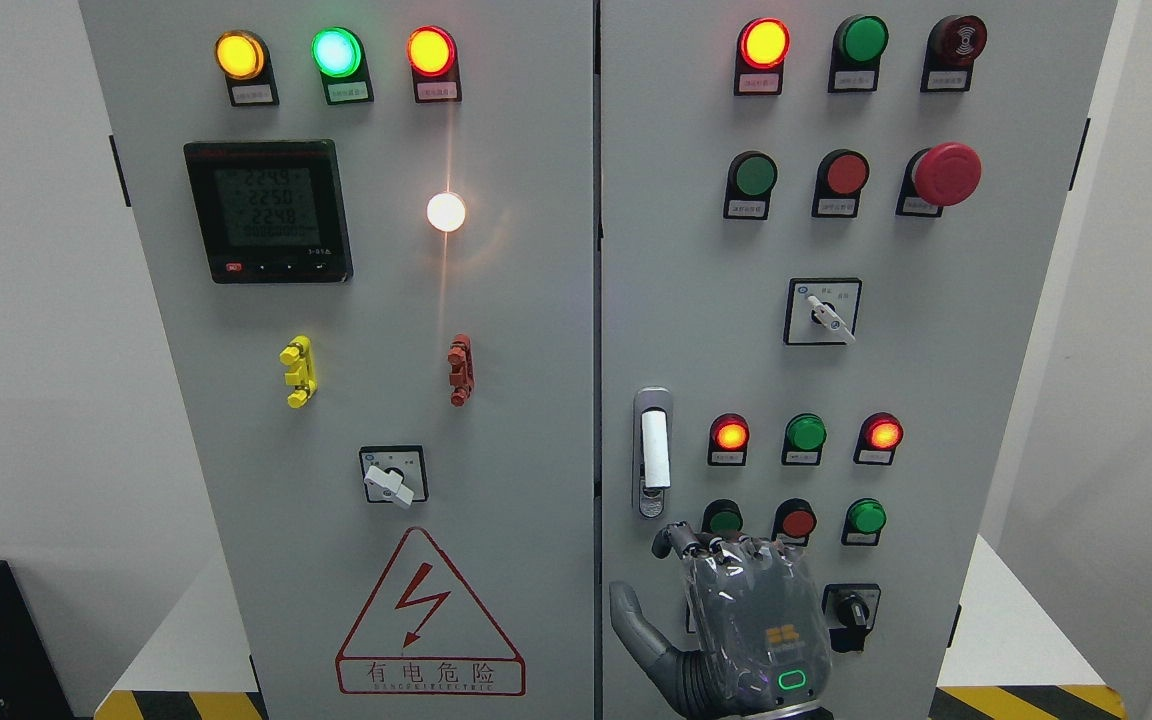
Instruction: Release door handle
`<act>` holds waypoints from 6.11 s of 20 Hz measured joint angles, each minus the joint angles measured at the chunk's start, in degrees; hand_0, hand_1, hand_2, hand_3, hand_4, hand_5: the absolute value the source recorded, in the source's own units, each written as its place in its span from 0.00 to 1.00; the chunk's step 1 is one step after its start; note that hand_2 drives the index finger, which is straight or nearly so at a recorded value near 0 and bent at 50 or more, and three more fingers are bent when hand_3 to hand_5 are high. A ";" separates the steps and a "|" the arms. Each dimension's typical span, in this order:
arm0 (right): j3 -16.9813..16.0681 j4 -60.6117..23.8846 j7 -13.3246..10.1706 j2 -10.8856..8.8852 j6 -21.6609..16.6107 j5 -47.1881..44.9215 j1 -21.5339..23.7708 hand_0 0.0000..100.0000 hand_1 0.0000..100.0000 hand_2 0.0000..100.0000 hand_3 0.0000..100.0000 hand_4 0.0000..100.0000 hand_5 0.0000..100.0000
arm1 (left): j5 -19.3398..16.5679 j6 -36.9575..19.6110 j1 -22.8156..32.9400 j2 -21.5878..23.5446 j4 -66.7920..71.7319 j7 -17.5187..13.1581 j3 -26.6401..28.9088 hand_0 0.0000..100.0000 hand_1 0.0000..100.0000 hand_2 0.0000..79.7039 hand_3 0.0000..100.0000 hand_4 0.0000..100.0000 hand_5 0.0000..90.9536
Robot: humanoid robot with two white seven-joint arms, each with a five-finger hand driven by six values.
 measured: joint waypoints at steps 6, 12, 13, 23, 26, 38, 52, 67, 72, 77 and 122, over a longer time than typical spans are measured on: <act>0.24 -1.79 4.82 0.00 2.18 -0.26 -0.17 0.34 0.22 0.98 1.00 1.00 1.00 | -0.01 0.00 0.00 0.00 0.00 0.00 0.00 0.12 0.56 0.00 0.00 0.00 0.00; 0.62 -2.71 6.42 -0.01 4.35 -0.22 -1.01 0.33 0.21 0.98 1.00 1.00 1.00 | -0.02 0.00 0.00 0.00 0.00 0.00 0.00 0.12 0.56 0.00 0.00 0.00 0.00; 0.70 -2.74 6.68 0.00 4.84 -0.18 -1.26 0.33 0.21 0.98 1.00 1.00 1.00 | -0.02 0.00 0.00 0.00 0.00 0.00 0.00 0.12 0.56 0.00 0.00 0.00 0.00; 1.30 -0.58 8.69 -0.01 9.07 0.31 -6.59 0.32 0.21 0.98 1.00 1.00 1.00 | -0.03 0.00 0.00 0.00 0.00 0.00 0.00 0.12 0.56 0.00 0.00 0.00 0.00; 1.53 0.37 8.79 0.00 9.57 0.42 -8.00 0.32 0.22 0.98 1.00 1.00 1.00 | -0.02 0.00 0.00 0.00 0.00 0.00 0.00 0.12 0.56 0.00 0.00 0.00 0.00; 1.85 3.65 8.93 0.00 11.26 0.56 -11.65 0.30 0.24 0.98 1.00 1.00 1.00 | 0.00 0.00 0.00 0.00 0.00 0.00 0.00 0.12 0.56 0.00 0.00 0.00 0.00; 1.33 5.26 8.28 0.00 11.74 0.58 -12.82 0.32 0.28 0.97 1.00 1.00 1.00 | -0.02 0.00 0.00 0.00 0.00 0.00 0.00 0.12 0.56 0.00 0.00 0.00 0.00; 1.10 5.82 8.14 0.00 12.35 0.58 -13.50 0.38 0.31 0.97 1.00 1.00 1.00 | -0.02 0.00 0.00 0.00 0.00 0.00 0.00 0.12 0.56 0.00 0.00 0.00 0.00; 1.07 5.83 8.13 0.00 12.37 0.58 -13.54 0.41 0.32 0.97 1.00 1.00 1.00 | -0.02 0.00 0.00 0.00 0.00 0.00 0.00 0.12 0.56 0.00 0.00 0.00 0.00; 0.96 5.83 8.10 0.00 12.37 0.58 -13.56 0.43 0.33 0.96 1.00 1.00 1.00 | -0.02 0.00 0.00 0.00 0.00 0.00 0.00 0.12 0.56 0.00 0.00 0.00 0.00; 0.46 5.19 6.29 -0.06 12.36 0.64 -13.28 0.54 0.44 0.95 1.00 1.00 1.00 | -0.02 0.00 0.00 0.00 0.00 0.00 0.00 0.12 0.56 0.00 0.00 0.00 0.00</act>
